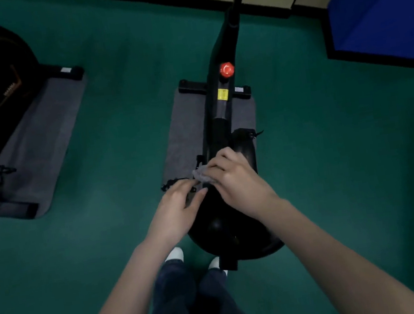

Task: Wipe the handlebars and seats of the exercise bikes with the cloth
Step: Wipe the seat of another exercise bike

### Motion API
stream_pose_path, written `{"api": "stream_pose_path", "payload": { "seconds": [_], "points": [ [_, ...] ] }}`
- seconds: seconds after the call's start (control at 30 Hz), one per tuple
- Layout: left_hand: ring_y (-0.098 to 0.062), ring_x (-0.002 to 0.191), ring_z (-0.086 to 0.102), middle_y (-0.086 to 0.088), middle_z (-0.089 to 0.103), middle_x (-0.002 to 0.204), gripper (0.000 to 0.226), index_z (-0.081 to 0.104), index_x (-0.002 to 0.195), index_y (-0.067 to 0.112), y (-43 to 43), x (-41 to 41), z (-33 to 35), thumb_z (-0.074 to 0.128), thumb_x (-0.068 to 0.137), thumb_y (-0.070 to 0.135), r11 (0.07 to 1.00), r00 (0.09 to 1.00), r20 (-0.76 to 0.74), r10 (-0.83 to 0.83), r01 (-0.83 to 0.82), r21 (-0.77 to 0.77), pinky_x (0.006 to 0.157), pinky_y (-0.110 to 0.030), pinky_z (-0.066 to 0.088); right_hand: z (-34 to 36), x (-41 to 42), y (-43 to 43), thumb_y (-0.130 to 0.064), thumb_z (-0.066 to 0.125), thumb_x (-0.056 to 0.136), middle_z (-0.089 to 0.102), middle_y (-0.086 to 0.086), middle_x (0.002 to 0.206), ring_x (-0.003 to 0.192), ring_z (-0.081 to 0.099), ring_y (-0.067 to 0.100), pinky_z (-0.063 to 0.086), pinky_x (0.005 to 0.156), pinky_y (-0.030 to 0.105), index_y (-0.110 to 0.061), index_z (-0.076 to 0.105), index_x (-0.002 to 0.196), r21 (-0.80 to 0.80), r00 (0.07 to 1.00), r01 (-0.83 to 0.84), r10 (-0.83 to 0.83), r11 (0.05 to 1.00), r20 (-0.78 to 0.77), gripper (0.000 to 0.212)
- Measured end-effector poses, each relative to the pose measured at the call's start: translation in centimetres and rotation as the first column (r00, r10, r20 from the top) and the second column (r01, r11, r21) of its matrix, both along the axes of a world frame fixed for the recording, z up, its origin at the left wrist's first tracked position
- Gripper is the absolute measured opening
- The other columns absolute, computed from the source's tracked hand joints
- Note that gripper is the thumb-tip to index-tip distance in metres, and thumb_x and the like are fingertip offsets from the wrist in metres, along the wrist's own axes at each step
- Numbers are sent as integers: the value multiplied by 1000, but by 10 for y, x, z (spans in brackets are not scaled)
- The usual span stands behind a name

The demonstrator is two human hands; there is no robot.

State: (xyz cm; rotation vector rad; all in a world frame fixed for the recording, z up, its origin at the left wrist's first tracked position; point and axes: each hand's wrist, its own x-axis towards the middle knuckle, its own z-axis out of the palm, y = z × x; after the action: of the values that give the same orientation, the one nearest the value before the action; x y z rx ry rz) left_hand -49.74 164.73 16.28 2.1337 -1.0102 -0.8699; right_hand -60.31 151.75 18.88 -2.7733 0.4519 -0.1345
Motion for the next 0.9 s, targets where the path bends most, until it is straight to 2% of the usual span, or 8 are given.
{"api": "stream_pose_path", "payload": {
  "seconds": [0.07, 0.17, 0.4, 0.53, 0.63, 0.73, 0.8, 0.9],
  "points": [
    [-11, 113, 54, 3, 60, 121, 36, 60, 125, 14, -2, -1, -7, 55, 95, 31, 1000, 999, -51, -6, 4, -28, 95, -18, 37, -5, -1, -7, -1, 65, 79, 66, 8, 98, 99, 55, 33, 40, 84, 39, -2, 71, 101, -55, 1000, -27, 27, 998, -11, 23],
    [-3, 111, 53, 9, 60, 119, 33, 62, 124, 18, -2, -7, -14, 57, 94, 31, 996, 991, -134, -6, -6, -84, 94, -12, 36, -8, -1, -16, 5, 70, 73, 67, 8, 100, 97, 56, 33, 37, 83, 37, -2, 71, 102, -78, 995, 44, -36, 996, 93, 30],
    [2, 107, 55, 10, 64, 111, 25, 68, 114, 15, 0, -7, -23, 62, 91, 21, 982, 971, -236, 44, -86, -170, 96, -7, 34, -14, -13, -8, 6, 67, 79, 64, 3, 112, 107, 42, 20, 24, 90, 24, -7, 69, 110, 30, 976, 144, -147, 989, 160, 34],
    [1, 111, 55, 9, 64, 113, 23, 69, 113, 16, 3, -8, -27, 62, 91, 20, 978, 962, -273, 30, -84, -189, 101, -13, 35, -9, 3, -31, 0, 68, 82, 66, 2, 105, 103, 43, 21, 27, 85, 27, -8, 70, 108, 46, 980, 129, -135, 991, 146, 27],
    [8, 111, 52, 15, 63, 114, 24, 69, 113, 22, 4, -8, -33, 61, 91, 24, 975, 959, -280, 46, -104, -195, 100, -10, 34, -4, 25, -58, -2, 65, 85, 67, 5, 96, 97, 47, 22, 39, 83, 34, -5, 71, 101, 123, 958, 222, -240, 967, 156, 17],
    [7, 111, 52, 19, 62, 113, 26, 69, 112, 26, 5, -11, -36, 58, 89, 34, 971, 955, -287, 67, -128, -201, 101, -12, 34, -3, 23, -67, -6, 63, 88, 67, 3, 98, 99, 48, 20, 37, 88, 18, -8, 71, 99, 232, 918, 320, -361, 919, 163, 13],
    [3, 112, 54, 18, 63, 113, 32, 69, 110, 28, 5, -12, -38, 54, 85, 42, 967, 952, -297, 75, -142, -212, 101, -16, 36, -6, 11, -53, -2, 64, 87, 67, 4, 102, 102, 47, 22, 33, 91, 12, -5, 70, 101, 194, 922, 290, -328, 937, 208, 16],
    [3, 112, 54, 19, 63, 112, 27, 67, 106, 36, 5, -12, -41, 54, 84, 44, 960, 944, -316, 90, -167, -224, 99, -12, 35, -15, -7, -32, 4, 67, 83, 66, 4, 107, 106, 45, 21, 41, 93, 30, -4, 70, 105, 122, 936, 198, -225, 973, 272, 24]
  ]
}}
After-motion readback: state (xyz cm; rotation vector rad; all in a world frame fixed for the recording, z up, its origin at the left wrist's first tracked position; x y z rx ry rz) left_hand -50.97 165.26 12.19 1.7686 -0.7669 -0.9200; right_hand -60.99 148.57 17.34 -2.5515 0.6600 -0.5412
